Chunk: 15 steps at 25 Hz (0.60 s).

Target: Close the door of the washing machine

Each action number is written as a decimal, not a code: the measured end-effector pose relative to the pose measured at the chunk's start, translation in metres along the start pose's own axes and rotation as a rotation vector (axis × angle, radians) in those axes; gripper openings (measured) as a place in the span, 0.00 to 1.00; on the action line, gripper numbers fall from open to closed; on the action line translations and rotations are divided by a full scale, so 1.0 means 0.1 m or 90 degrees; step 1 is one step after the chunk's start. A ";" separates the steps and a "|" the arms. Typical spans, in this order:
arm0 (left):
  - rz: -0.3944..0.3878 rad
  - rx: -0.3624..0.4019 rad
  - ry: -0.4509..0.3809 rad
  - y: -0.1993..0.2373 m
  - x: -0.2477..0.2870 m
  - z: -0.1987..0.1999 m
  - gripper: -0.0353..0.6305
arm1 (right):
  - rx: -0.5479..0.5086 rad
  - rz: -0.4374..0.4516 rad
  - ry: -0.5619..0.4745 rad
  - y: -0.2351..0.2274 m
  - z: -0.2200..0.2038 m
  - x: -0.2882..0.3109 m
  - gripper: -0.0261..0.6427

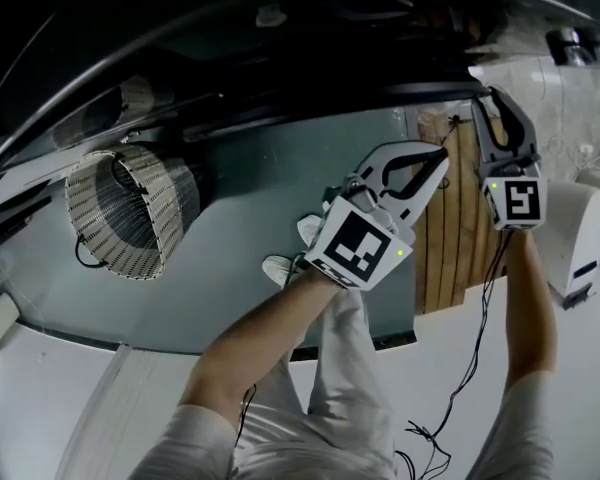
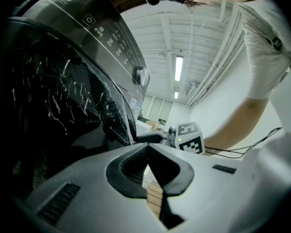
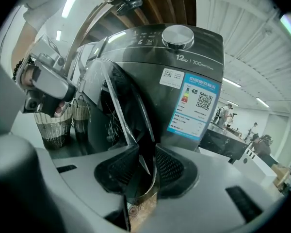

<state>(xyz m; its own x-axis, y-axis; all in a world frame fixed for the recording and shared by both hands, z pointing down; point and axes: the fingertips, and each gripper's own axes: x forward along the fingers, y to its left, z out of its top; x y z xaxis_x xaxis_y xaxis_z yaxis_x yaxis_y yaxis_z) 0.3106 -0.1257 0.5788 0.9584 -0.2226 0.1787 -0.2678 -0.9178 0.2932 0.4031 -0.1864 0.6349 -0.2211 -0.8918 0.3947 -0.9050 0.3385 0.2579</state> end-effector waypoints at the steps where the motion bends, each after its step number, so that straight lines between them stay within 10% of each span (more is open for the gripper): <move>1: 0.001 0.000 0.000 0.01 0.00 0.01 0.06 | -0.001 0.000 -0.001 0.00 0.01 0.01 0.19; 15: 0.026 -0.024 -0.026 0.07 -0.01 0.06 0.06 | 0.057 -0.058 0.032 -0.06 -0.08 0.06 0.18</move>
<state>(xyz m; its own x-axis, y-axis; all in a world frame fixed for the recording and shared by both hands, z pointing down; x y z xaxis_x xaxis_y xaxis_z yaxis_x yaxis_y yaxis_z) 0.3083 -0.1341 0.5746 0.9498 -0.2731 0.1528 -0.3091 -0.8947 0.3223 0.4100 -0.1916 0.6433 -0.1195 -0.9006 0.4179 -0.9498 0.2263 0.2161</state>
